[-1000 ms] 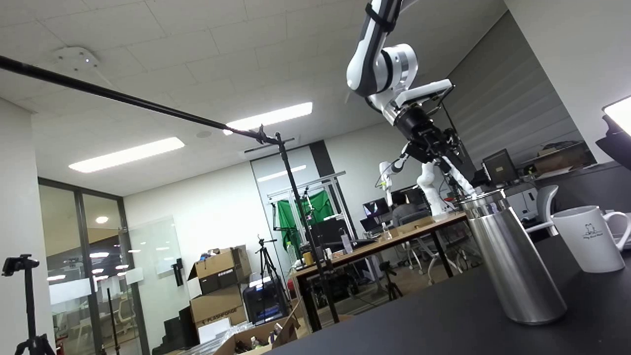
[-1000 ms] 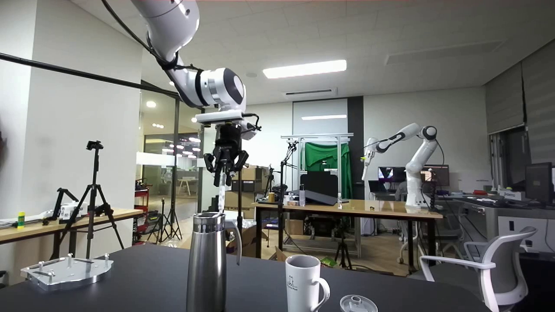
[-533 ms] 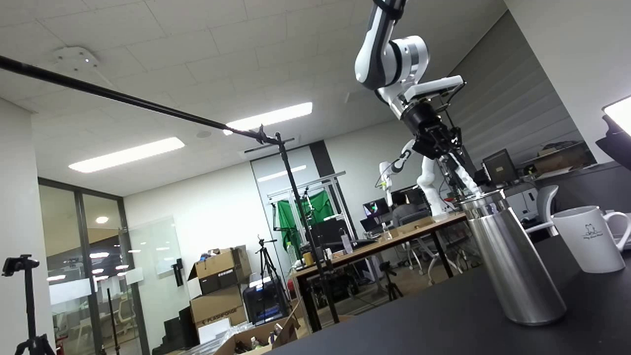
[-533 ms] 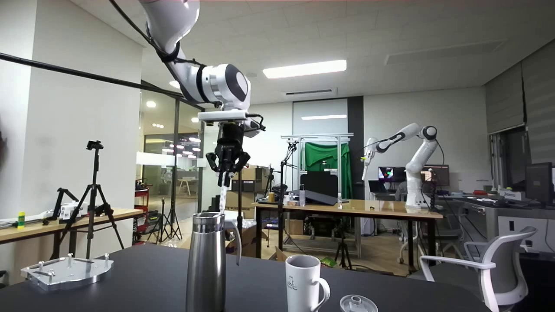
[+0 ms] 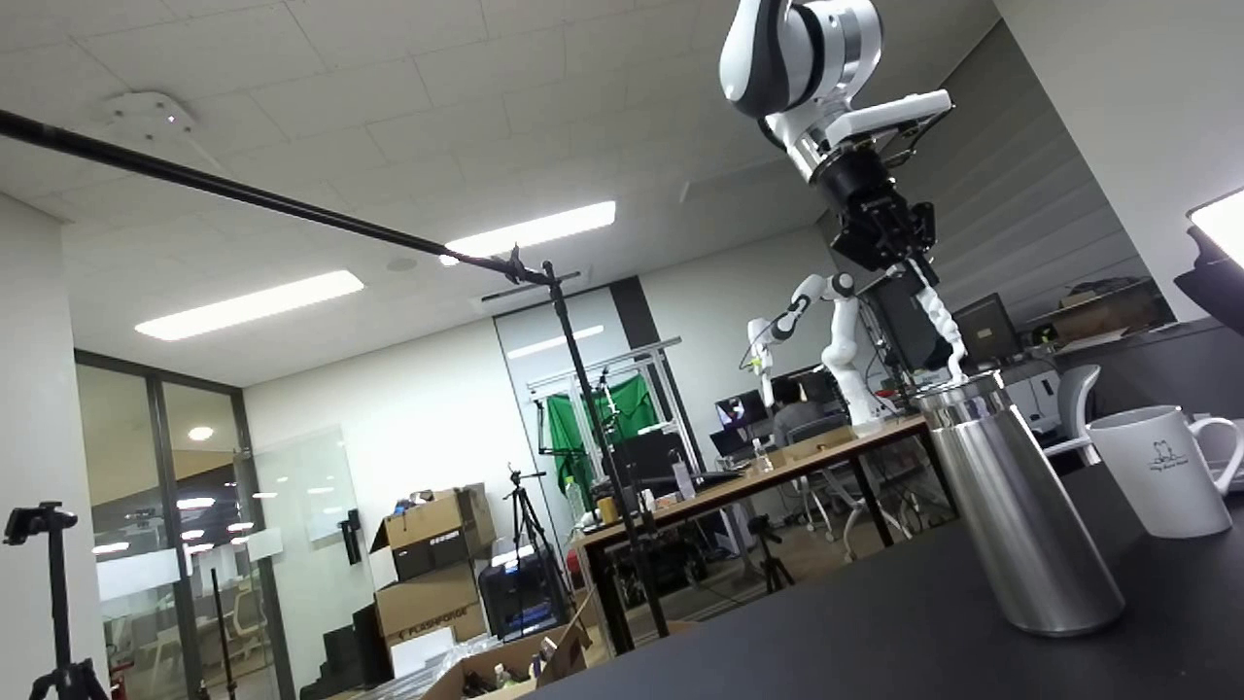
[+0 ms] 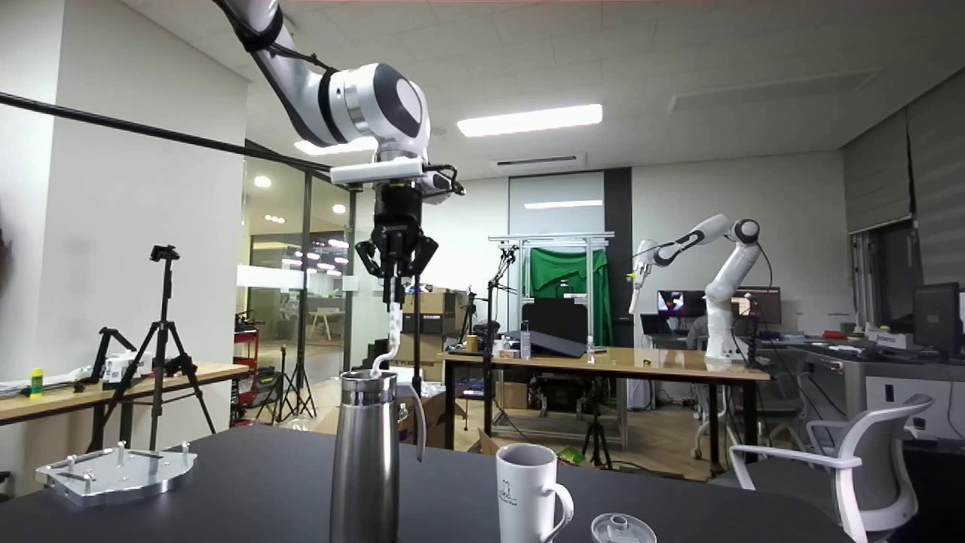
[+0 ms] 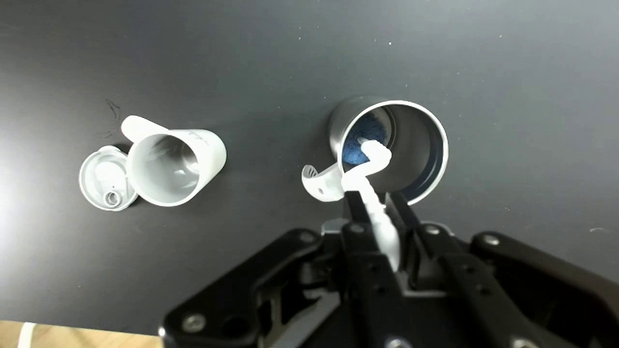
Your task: Move the brush inside the flask up and down
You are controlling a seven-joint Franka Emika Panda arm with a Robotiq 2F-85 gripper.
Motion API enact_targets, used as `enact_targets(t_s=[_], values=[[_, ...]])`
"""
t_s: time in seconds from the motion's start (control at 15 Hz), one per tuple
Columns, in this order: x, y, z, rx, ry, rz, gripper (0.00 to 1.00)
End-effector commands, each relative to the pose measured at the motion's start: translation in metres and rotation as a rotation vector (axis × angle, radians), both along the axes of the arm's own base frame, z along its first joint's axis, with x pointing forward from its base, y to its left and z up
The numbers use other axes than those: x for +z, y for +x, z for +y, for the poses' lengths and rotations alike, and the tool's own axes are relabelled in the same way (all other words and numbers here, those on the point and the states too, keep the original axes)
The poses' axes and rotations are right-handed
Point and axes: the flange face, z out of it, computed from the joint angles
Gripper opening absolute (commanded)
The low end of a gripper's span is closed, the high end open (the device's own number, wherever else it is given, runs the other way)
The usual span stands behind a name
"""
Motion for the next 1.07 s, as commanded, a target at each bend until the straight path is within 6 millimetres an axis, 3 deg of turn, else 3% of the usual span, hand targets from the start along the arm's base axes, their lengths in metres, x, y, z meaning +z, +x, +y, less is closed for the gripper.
enact_targets(t_s=[0.0, 0.33, 0.47, 0.67, 0.93, 1.0], values=[[0.022, -0.034, -0.003, -0.001, 0.002, -0.072, 0.04], [0.074, -0.054, -0.007, -0.014, 0.002, -0.174, 0.04], [0.086, -0.057, -0.013, -0.028, 0.005, -0.193, 0.04], [0.061, -0.049, -0.028, -0.049, 0.001, -0.154, 0.04], [-0.007, -0.037, -0.045, -0.101, -0.034, -0.051, 0.04], [-0.016, -0.034, -0.046, -0.104, -0.038, -0.037, 0.04]])
